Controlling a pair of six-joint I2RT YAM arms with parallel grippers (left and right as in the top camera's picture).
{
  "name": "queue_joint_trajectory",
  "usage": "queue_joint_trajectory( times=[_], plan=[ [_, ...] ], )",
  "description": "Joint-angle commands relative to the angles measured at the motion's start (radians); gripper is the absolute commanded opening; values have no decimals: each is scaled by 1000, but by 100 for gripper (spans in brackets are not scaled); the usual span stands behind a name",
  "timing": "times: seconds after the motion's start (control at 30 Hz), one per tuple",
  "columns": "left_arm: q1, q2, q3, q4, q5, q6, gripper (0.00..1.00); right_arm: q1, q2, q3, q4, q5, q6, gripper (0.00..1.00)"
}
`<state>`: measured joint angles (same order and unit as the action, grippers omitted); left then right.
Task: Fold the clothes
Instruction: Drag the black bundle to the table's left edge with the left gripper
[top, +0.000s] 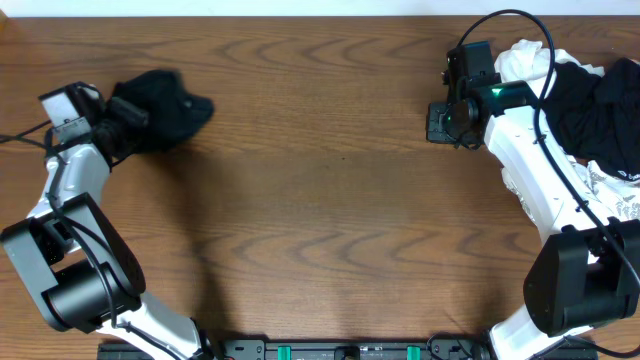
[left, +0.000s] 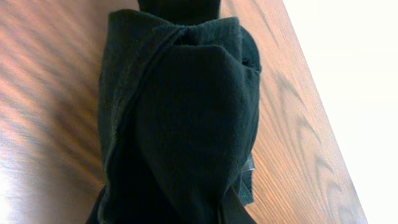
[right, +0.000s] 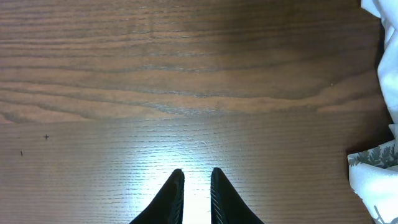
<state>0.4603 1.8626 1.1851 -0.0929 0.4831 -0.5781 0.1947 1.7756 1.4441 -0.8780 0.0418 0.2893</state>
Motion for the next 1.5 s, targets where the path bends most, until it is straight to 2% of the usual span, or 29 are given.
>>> queue_joint_trajectory(
  times=[0.0,0.5,0.83,0.87,0.93,0.97,1.27,1.47],
  plan=[
    [41,-18,2,5,-100,-12,6,-4,11,-1,-2,6,18,15],
    [225,-18,2,0,-110,-44,6,-4,11,-1,-17,6,17,15],
    [248,-16,1,-39,-110,-22,6,-4,11,-1,-16,7,17,15],
    [248,-16,1,-54,-111,-22,7,-4,11,-1,-16,6,18,15],
    [248,-16,1,-77,-111,-22,24,-4,11,-1,-16,6,18,15],
    [248,-16,1,-85,-111,-22,28,-4,11,-1,-15,6,18,15],
    [266,-17,1,-124,-111,-22,28,-4,11,-1,-29,6,17,15],
    [309,-17,1,-237,-140,-67,28,-4,11,-1,-26,7,17,16]
  ],
)
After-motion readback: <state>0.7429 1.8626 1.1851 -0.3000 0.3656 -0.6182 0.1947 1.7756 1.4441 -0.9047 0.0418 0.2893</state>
